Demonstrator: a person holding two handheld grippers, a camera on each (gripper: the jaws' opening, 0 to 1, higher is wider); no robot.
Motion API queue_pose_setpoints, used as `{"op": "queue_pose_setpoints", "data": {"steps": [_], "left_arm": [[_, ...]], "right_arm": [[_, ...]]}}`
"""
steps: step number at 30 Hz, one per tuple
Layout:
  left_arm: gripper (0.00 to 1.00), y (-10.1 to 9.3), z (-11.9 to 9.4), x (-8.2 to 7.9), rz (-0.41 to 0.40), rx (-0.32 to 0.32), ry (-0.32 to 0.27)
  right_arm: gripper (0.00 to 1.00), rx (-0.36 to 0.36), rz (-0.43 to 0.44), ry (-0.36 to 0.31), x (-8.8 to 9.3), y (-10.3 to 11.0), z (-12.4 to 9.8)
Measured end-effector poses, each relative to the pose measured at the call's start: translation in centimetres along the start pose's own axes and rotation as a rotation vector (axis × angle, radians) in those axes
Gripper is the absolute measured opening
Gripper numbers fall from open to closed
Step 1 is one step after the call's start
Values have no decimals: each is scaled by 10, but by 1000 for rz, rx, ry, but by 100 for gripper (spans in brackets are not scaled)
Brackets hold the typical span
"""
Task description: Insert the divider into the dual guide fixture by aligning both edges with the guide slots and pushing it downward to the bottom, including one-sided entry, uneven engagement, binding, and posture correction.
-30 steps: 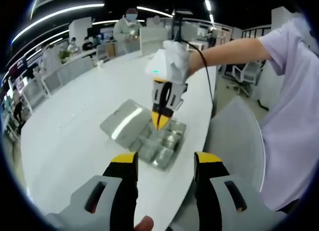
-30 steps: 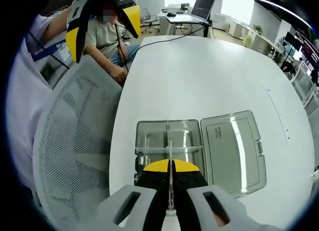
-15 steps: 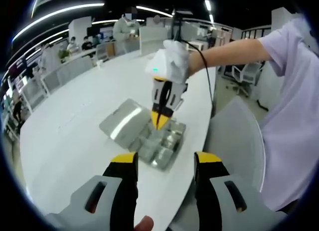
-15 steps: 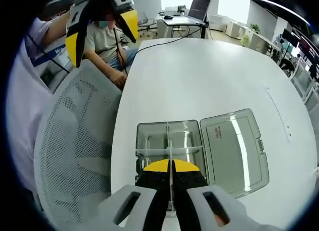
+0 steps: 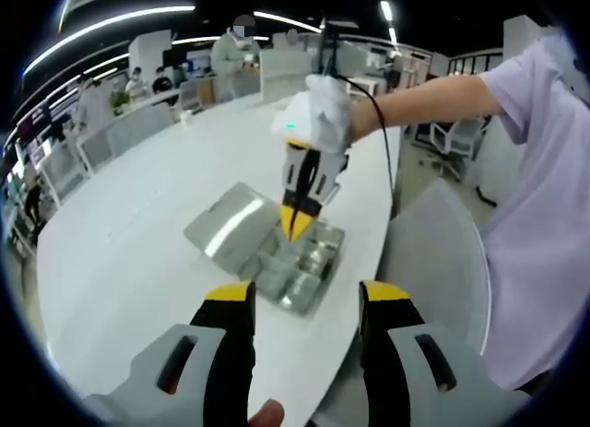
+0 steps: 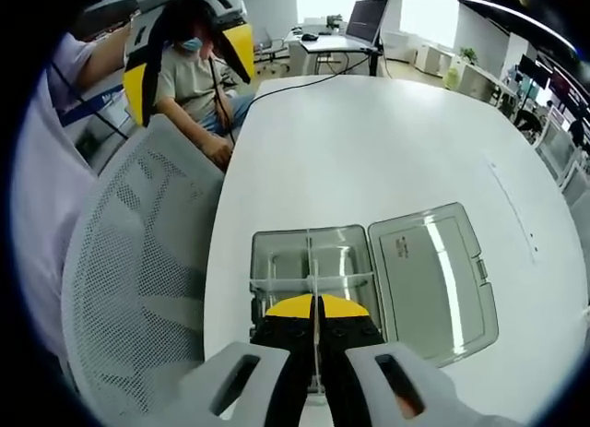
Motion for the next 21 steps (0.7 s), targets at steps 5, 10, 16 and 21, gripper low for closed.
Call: {"op": "queue_pose_setpoints", "data": {"steps": [5,10,16,21], "left_arm": [[43,-1,1,1,-4,1,-1],[43,-1,1,2,-6,1,0],[43,-1,2,2,-11,0,-7],[43,-1,2,3,-15,-2,-11]], "right_arm": [[0,-1,9,-7,3,1,3],[0,4,11,-16,4,1,0],[0,7,9,-27,3,2,-2],[0,8,-6,-31,2,4,-5]]}}
Point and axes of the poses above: the point that each gripper's makers call its tool centre point, and the gripper's own axes: z roughly forward along the fingers, y roughly to its left, x roughly out of its underside, the point moved 10 cm from there along -z, roughly backward along the fingers, and after that the axes turned 1 degree about -x, right-handed, at the moved point
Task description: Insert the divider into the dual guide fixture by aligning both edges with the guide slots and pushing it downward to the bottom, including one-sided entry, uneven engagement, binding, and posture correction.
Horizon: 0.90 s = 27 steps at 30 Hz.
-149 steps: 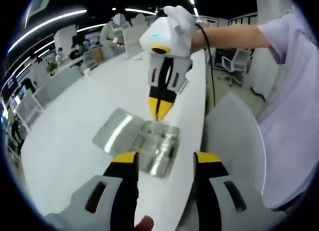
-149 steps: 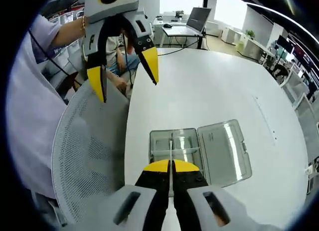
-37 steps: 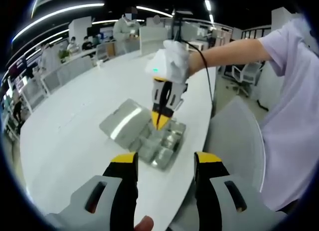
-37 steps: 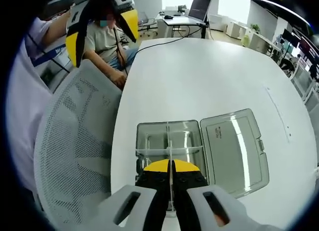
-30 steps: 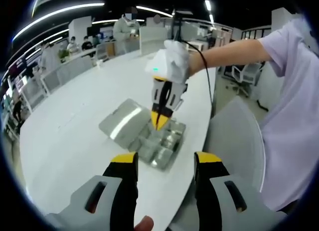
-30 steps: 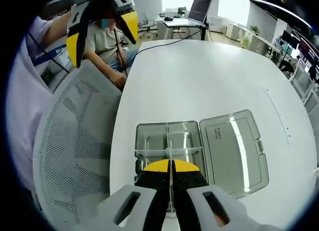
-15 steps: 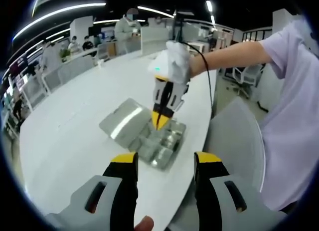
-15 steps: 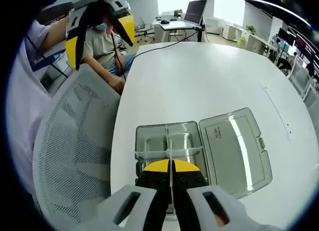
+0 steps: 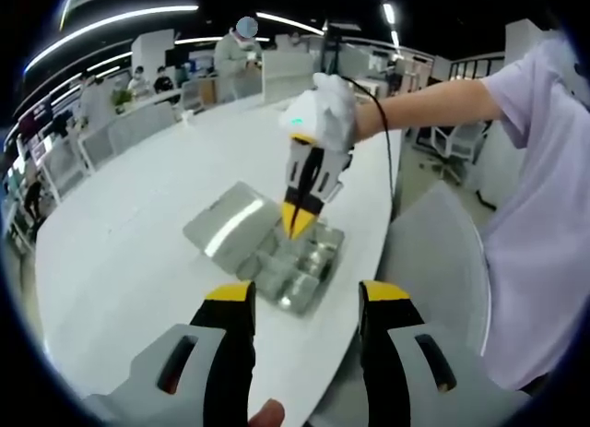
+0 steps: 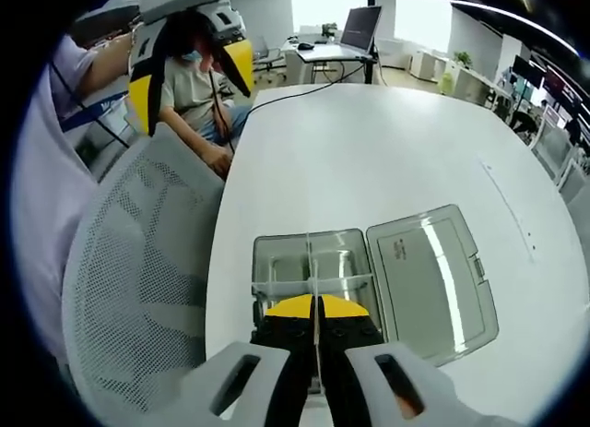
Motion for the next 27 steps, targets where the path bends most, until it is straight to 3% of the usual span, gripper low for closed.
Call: {"op": "queue_pose_setpoints", "data": {"steps": [27], "left_arm": [[43,4,-1,8,-30,-5,-32]], "right_arm": [[0,-15,-21,38,-4,-2,4]]}}
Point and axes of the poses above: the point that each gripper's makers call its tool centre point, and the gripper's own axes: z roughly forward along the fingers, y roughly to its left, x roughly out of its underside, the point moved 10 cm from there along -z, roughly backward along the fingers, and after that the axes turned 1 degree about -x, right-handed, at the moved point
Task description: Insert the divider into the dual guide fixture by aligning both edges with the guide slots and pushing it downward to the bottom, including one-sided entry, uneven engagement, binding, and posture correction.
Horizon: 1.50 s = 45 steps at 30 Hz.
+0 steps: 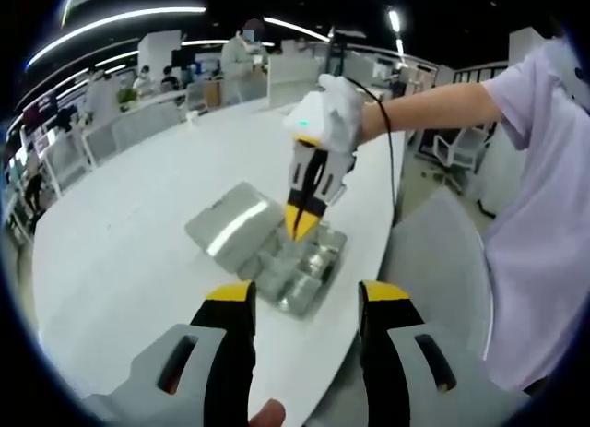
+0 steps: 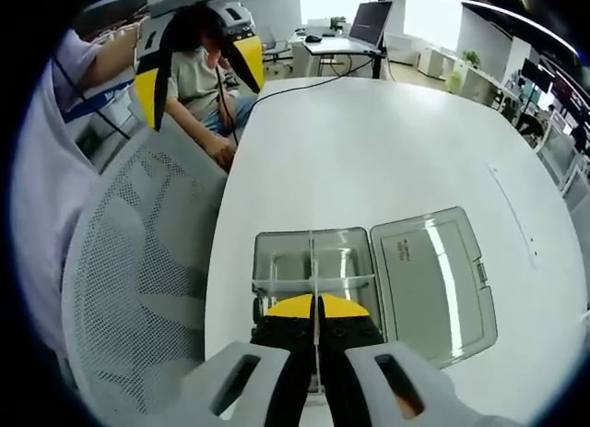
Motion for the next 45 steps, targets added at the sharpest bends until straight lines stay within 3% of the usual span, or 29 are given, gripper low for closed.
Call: {"op": "queue_pose_setpoints", "data": {"steps": [30,45], "left_arm": [[43,2,2,3,-11,5,-5],[43,4,1,5,-20,2,-14]], "right_arm": [[0,-14,-2,53,1,2,1],[0,-39,-53,164,-10,-2,11]]}}
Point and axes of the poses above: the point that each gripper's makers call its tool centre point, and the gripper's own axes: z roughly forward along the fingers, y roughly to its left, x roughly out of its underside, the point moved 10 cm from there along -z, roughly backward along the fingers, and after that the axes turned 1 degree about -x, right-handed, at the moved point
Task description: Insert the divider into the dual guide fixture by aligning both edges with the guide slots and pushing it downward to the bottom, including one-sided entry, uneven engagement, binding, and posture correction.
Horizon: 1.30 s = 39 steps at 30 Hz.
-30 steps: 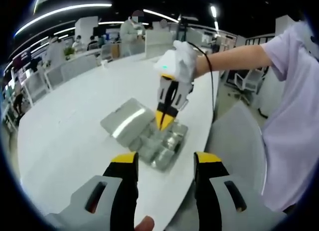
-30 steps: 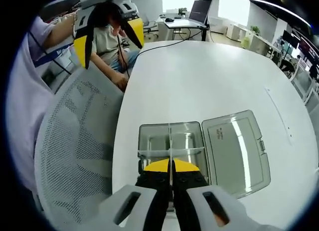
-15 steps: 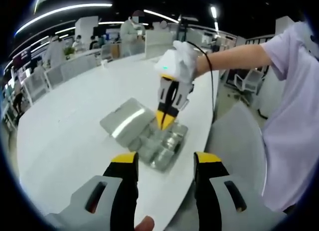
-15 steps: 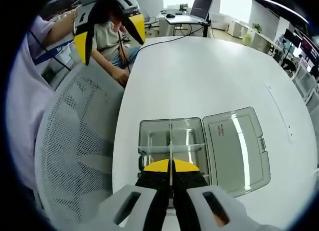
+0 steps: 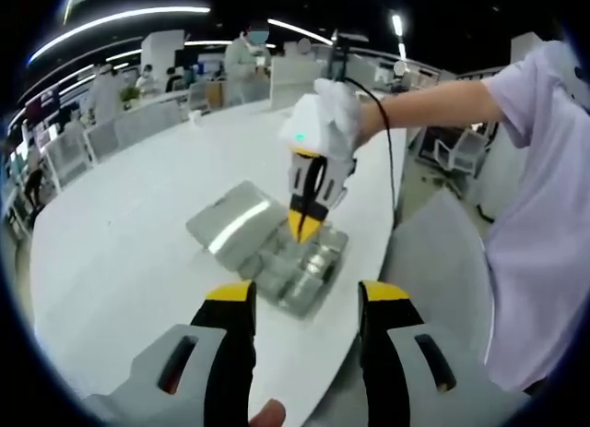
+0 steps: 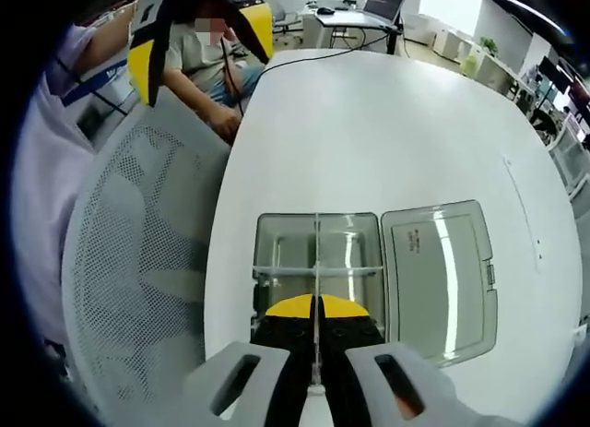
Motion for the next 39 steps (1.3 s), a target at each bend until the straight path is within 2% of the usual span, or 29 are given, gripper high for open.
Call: {"op": "queue_pose_setpoints", "data": {"steps": [13,16,17,19,27,32,39], "left_arm": [[43,2,-1,2,-10,-3,-8],[43,2,0,2,-14,-1,-12],[43,3,0,2,-14,-1,-11],[43,3,0,3,-17,0,-13],[43,5,-2,3,-23,-5,-15],[42,6,1,3,-25,-1,-19],[42,7,0,6,-33,1,-33]], "right_arm": [[0,-32,-57,87,-12,-3,0],[0,-33,-85,102,-16,-2,-3],[0,-18,-135,80,-20,-5,-3],[0,-36,-94,93,-18,-4,-4],[0,-34,-56,86,-16,-2,-5],[0,-21,20,116,-15,-3,-2],[0,-30,14,123,-12,-7,-1]]}}
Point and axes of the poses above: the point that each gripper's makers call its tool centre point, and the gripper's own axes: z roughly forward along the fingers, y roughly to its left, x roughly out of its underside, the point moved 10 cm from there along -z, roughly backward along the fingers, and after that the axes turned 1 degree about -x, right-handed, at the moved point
